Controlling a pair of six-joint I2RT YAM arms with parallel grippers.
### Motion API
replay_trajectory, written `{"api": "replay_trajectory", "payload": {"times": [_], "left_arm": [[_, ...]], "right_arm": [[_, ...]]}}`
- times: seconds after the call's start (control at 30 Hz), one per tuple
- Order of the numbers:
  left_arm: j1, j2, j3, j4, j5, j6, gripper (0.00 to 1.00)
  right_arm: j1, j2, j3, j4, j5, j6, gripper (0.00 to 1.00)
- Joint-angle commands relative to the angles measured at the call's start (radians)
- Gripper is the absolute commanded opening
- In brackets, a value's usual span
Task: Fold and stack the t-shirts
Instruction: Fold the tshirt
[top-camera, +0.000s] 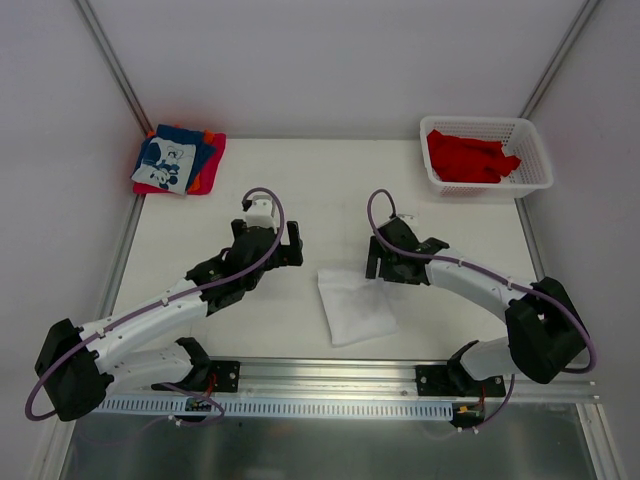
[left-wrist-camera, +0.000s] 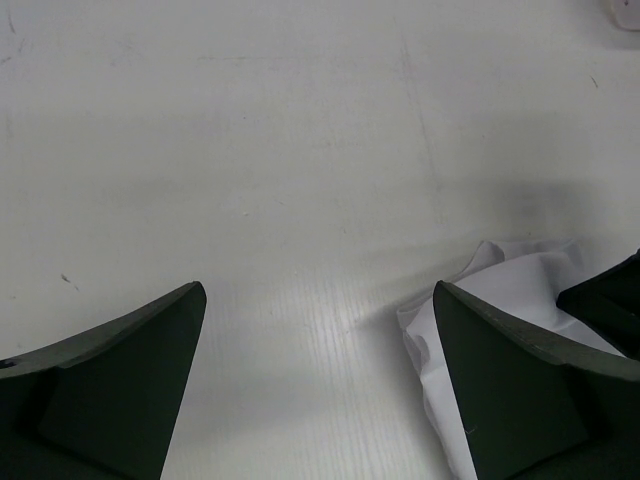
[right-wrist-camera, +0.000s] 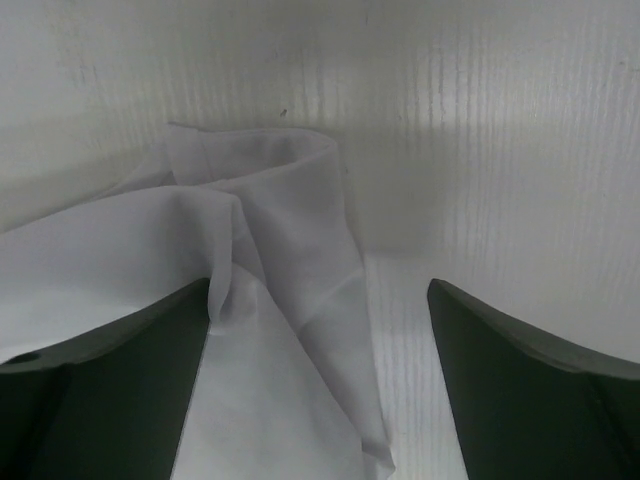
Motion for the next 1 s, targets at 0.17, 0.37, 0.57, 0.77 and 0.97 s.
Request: {"api": "replay_trajectory", "payload": {"times": [0.17,0.37,0.57,0.77,0.97], "left_arm": [[-0.003,-0.001,-0.009,-0.001,0.011,-0.028,0.99],[-0.007,0.008,-0.009,-0.001,0.009,-0.031,0.99],[-0.007,0.01,-0.007,-0.001,0.008,-0.026,0.99],[-0.009,0.024,-0.007,-0.001,0.009,-0.026,0.99],[-0.015,0.025,-0.013,-0.001,0.005,-0.032,0.99]], "right_arm": [[-0.002,-0.007,0.002,0.032,0.005,0.014,0.36],[-0.002,-0.005,0.034,0.009,0.017,-0.005,0.19],[-0.004,0.001,0.048,-0.003,0.02,-0.009,0.08],[-0.002,0.007,0.051,-0.008,0.023,-0.015,0.01],[-0.002,-0.012,0.068,-0.034,0.056,-0.025,0.0]]}}
